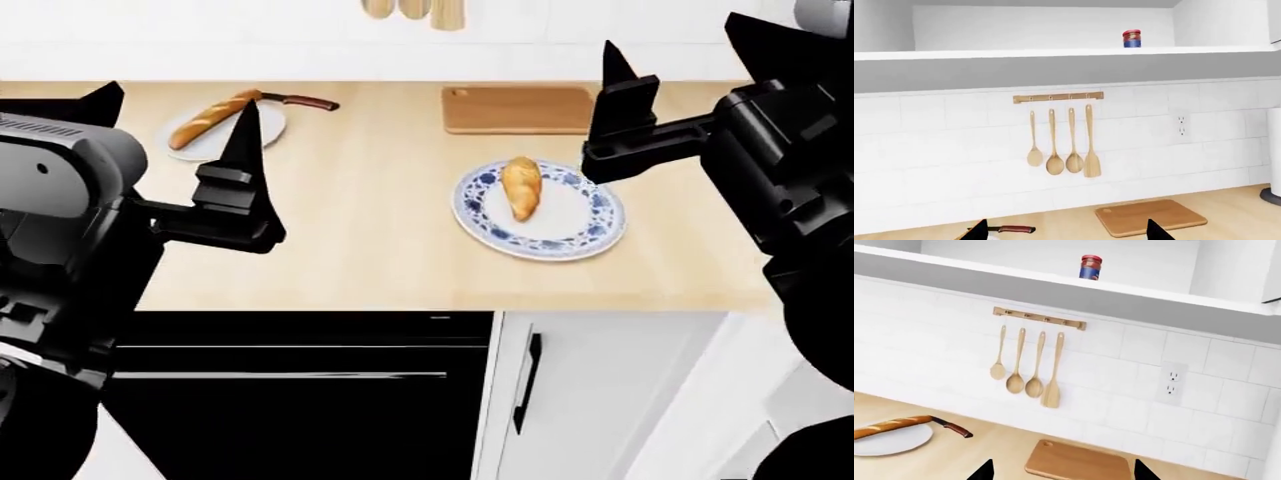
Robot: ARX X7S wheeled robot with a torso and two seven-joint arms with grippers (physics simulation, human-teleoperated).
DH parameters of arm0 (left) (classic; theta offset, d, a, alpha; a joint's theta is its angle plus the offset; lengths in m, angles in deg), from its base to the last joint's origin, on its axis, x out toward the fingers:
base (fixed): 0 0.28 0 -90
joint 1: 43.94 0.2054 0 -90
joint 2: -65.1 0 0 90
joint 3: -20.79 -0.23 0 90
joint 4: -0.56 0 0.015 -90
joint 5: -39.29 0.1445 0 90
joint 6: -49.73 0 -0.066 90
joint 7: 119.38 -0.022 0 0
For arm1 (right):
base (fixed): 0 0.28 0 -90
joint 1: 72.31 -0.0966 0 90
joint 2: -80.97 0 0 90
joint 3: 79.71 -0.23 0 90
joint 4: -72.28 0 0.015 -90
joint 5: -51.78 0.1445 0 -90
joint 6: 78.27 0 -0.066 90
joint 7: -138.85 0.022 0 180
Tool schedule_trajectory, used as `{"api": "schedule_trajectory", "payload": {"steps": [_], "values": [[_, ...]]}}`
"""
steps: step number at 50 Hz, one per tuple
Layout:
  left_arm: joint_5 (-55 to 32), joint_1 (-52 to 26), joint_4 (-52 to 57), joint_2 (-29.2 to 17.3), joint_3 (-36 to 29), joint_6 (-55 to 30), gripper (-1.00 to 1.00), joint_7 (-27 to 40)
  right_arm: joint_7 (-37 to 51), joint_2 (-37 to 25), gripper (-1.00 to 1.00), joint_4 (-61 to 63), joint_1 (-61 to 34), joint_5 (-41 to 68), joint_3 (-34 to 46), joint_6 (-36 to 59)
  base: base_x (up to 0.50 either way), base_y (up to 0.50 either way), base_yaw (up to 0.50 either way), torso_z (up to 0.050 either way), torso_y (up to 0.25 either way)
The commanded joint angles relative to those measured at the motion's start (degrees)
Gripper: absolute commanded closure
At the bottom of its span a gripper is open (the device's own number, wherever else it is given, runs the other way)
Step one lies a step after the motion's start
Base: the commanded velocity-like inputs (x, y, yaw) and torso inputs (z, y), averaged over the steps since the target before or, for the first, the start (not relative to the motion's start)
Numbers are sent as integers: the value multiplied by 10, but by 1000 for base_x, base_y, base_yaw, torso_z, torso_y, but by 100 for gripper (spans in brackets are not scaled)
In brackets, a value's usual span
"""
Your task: From the different types of pastries on the counter, select a croissant and place it on the cutting board. Then retrieve a jar of jam from the cabinet and place it alongside the croissant on the cutting board.
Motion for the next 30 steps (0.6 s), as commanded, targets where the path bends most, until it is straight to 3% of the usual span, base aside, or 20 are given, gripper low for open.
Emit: {"api": "schedule_trajectory", "payload": {"steps": [1, 8, 12, 22, 30], "values": [[-49, -66, -5, 4, 25, -65, -100, 26, 31, -27, -100, -20, -11, 44, 2, -4, 500, -55, 0, 50, 0], [-303, -163, -98, -50, 25, -74, -100, 237, 50, -40, -100, -28, -23, 78, -6, 5, 500, -54, 0, 50, 0], [-379, -199, -136, -71, 4, -69, -100, 306, 70, -56, -100, -37, -28, 116, -10, 5, 500, -55, 0, 50, 0], [-428, -210, -155, -100, -21, -46, -100, 345, 110, -86, -100, -49, -43, 177, 3, 0, 500, -77, 0, 50, 0], [-426, -204, -154, -113, -34, -32, -100, 343, 149, -120, -100, -72, -78, 226, 25, 4, 475, 320, 0, 50, 0]]}}
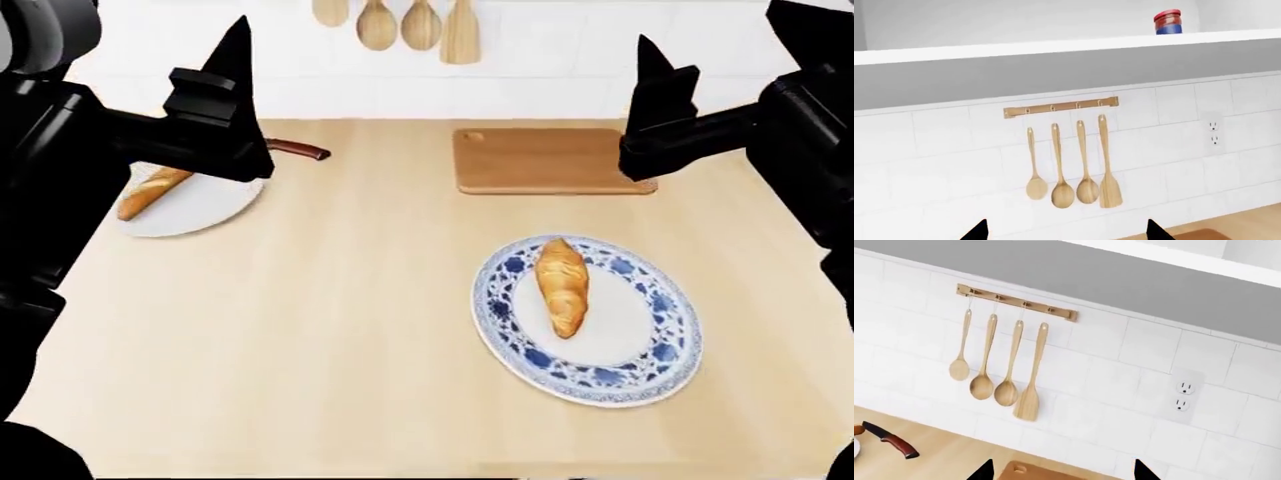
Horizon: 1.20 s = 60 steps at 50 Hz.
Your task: From the different types of pastries on the counter, select a croissant and place it on the cutting board. Then retrieve a jar of jam from the cabinet and place it alongside the croissant on the cutting board.
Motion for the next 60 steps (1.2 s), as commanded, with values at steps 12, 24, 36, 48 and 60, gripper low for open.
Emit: {"api": "schedule_trajectory", "payload": {"steps": [12, 24, 36, 48, 60], "values": [[-60, -16, -20, -38, -37, 25, -100, 49, 63, -69, -100, -57, -49, 110, 14, -35, 419, -148, 0, 50, 0], [-92, -26, -39, -51, -64, 27, -100, 95, 79, -82, -100, -64, -64, 135, 27, -39, 428, -46, 0, 27, 0], [-200, -30, -58, -57, -94, 57, -100, 149, 107, -100, -100, -72, -67, 165, 28, -43, 87, 0, 0, 0, 0], [-438, -81, -97, -44, -250, 199, -100, 296, 119, -113, -100, -75, -70, 180, 37, -53, 0, 0, 0, 0, 0], [-491, -116, -98, 22, -414, 278, -100, 426, 108, -116, -100, -71, -60, 164, 47, -72, 0, 0, 0, 0, 0]]}}
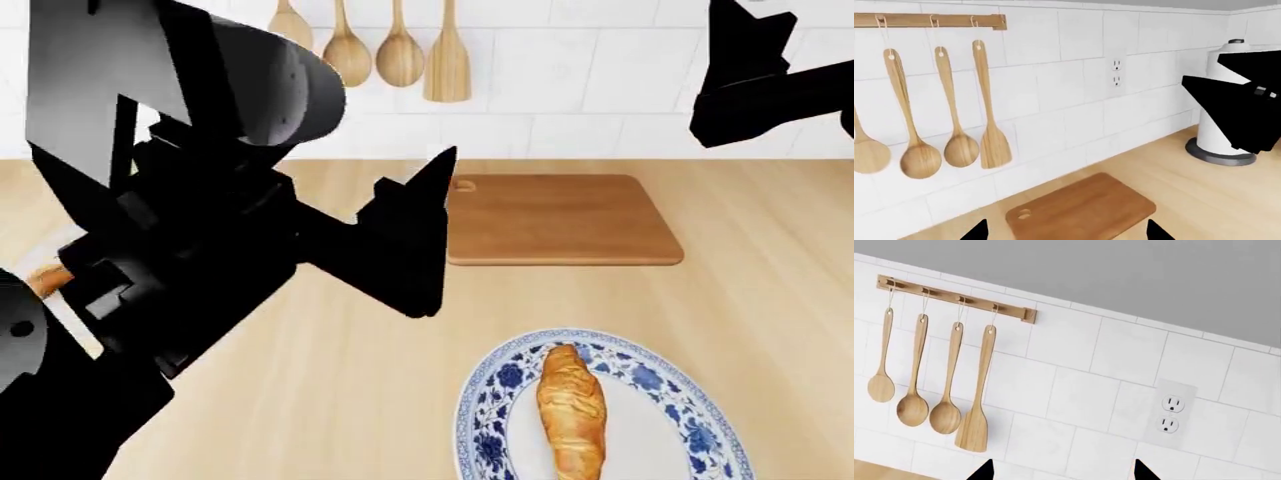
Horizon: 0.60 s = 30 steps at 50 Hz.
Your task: From the different types of pastries on the counter, select a croissant and place it on the cutting board. Then retrieve a jar of jam from the cabinet and place it alongside the croissant on the cutting board.
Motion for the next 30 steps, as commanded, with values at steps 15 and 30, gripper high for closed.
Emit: {"api": "schedule_trajectory", "payload": {"steps": [15, 30], "values": [[-35, 51, -16, 123, -202, 262, -100, 136, 5, -6, -100, 5, 10, -17, 40, -18, 0, 0, 0, 0, 0], [-58, 3, -76, 143, -233, 288, -100, 124, 7, -11, -100, 3, 7, -18, 53, -28, 0, 0, 0, 0, 0]]}}
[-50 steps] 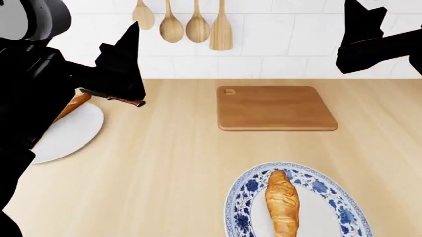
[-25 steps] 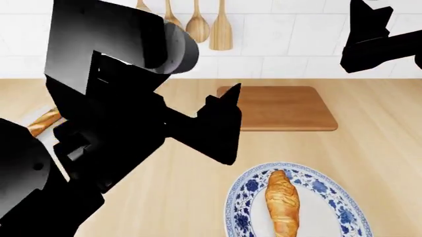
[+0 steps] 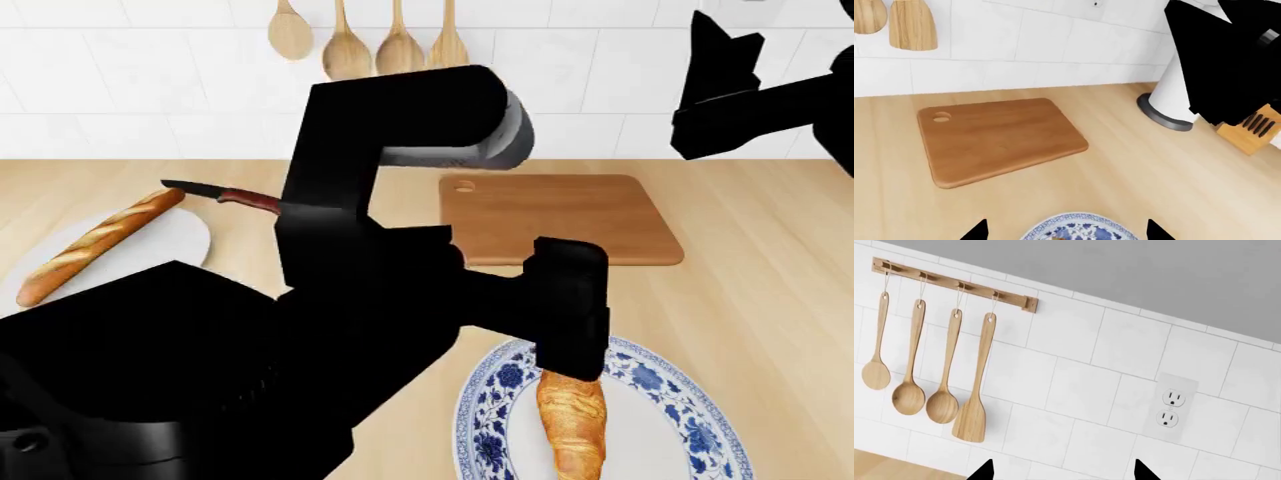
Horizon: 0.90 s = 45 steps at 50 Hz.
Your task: From the different types of pastries on the counter, select a croissant and place it on the cutting board. Then retrieve a jar of jam from the cabinet and place it alongside the croissant on the cutting board.
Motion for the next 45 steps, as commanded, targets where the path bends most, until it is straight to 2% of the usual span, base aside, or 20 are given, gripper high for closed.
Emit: {"api": "schedule_trajectory", "payload": {"steps": [1, 5, 10, 14, 19, 25, 31, 45], "values": [[-28, -40, -67, 37, -39, 41, -100, -2, 0, -2, -100, -1, -2, -6, 14, -7, 0, 0, 0, 0, 0], [-50, -77, -125, 55, -61, 44, -100, -1, -2, 0, -100, -2, -4, -12, 21, -11, 0, 0, 0, 0, 0], [-63, -81, -163, 66, -103, 60, -100, 19, 1, 5, -100, -5, -13, -13, 30, -12, 0, 0, 0, 0, 0], [-55, -70, -183, 77, -129, 61, -100, 2, 4, 8, -100, -5, -17, -13, 36, -14, 0, 0, 0, 0, 0], [-39, -54, -188, 91, -150, 77, -100, -4, -2, 5, -100, -4, -14, -19, 39, -20, 0, 0, 0, 0, 0], [5, -24, -149, 111, -179, 140, -100, 29, -7, 0, -100, -1, -11, -24, 42, -25, 0, 0, 0, 0, 0], [15, -30, -131, 105, -227, 196, -100, 24, -8, -1, -100, -1, -13, -24, 46, -28, 0, 0, 0, 0, 0], [25, -1, -155, 93, -271, 204, -100, -8, -8, -2, -100, -2, -15, -27, 55, -36, 0, 0, 0, 0, 0]]}}
